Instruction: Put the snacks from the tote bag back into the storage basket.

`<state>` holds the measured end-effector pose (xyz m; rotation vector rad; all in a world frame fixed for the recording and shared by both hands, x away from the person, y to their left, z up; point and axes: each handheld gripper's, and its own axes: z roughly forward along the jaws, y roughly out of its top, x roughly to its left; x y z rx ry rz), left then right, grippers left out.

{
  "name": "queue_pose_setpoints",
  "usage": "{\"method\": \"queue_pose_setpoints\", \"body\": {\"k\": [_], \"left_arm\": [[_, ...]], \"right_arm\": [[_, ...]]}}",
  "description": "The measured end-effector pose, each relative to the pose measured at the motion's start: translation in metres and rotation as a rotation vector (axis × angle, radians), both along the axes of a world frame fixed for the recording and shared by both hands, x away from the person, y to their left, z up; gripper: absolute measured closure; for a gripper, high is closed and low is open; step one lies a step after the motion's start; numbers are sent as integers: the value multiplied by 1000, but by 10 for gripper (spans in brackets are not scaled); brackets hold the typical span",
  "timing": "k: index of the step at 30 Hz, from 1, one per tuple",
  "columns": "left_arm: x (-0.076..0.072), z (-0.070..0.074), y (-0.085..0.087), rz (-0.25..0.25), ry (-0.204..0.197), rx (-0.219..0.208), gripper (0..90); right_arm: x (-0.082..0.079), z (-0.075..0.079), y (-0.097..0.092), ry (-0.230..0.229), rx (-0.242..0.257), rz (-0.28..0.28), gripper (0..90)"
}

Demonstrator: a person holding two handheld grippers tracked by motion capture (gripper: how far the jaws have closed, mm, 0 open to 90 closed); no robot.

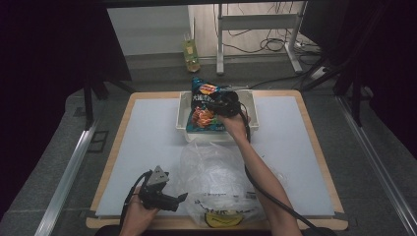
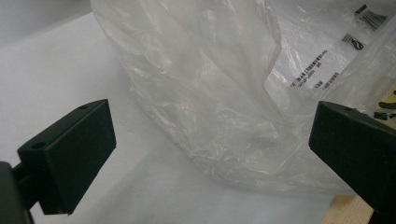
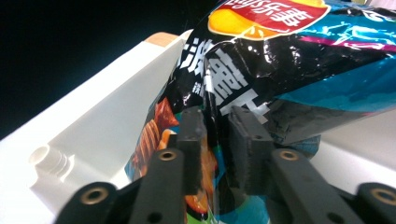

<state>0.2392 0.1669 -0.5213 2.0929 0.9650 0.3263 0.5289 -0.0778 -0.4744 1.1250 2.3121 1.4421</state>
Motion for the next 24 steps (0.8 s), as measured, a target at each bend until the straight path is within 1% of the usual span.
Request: {"method": "queue_pose_setpoints", "body": {"k": [2,4,7,14,24], "left_arm": [[0,0,0,2,-2,2,5],[0,0,0,3,-3,2,5],[0,0,0,3,-5,4,5],[0,0,0,5,-10,3,6],[0,0,-1,6,-10,5,5]], "right_arm": [[-1,1,-1,-1,-15,8,685],[-2,2,-1,-2,-26,2,660],[-2,3,-4,2,-32,-4,622],[-6,7,-9,-15,-40,-9,546],[-11,10,-12,-14,-43,0,496]]}}
